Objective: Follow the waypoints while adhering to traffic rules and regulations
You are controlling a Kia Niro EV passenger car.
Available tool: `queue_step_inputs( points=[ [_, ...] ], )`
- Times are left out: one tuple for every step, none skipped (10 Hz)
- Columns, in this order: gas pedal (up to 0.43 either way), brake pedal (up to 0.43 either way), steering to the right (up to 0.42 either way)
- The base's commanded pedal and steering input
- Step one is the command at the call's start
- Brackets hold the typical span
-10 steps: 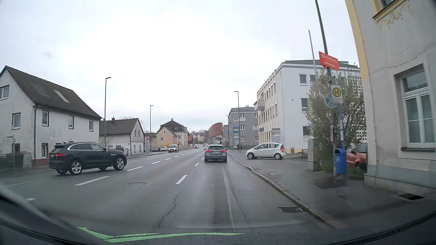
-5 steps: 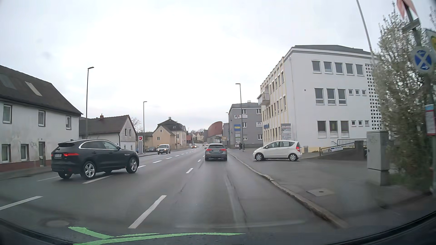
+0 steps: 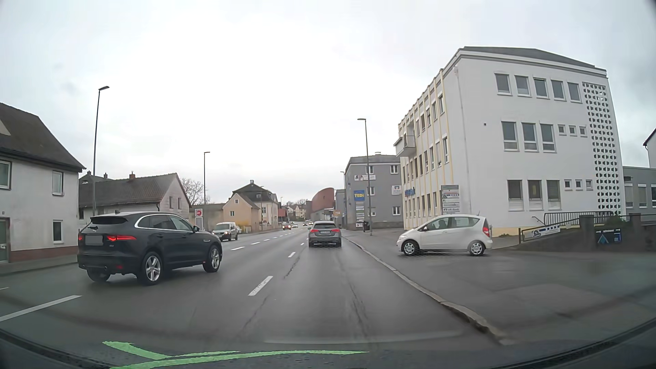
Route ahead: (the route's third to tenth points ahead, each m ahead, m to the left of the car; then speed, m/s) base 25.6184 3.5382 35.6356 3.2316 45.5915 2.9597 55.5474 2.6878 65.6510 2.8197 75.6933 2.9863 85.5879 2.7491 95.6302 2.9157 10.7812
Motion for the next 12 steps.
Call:
queue_step_inputs(
  points=[
    [0.079,0.0,-0.001],
    [0.008,0.0,-0.001],
    [0.0,0.0,0.0],
    [0.0,0.0,0.0],
    [0.0,0.0,0.0],
    [0.0,0.0,0.0],
    [0.0,0.0,0.0],
    [0.0,0.0,0.0],
    [0.0,0.0,0.0],
    [0.0,0.091,0.001],
    [0.0,0.183,0.001],
    [0.0,0.189,0.002]
  ],
)
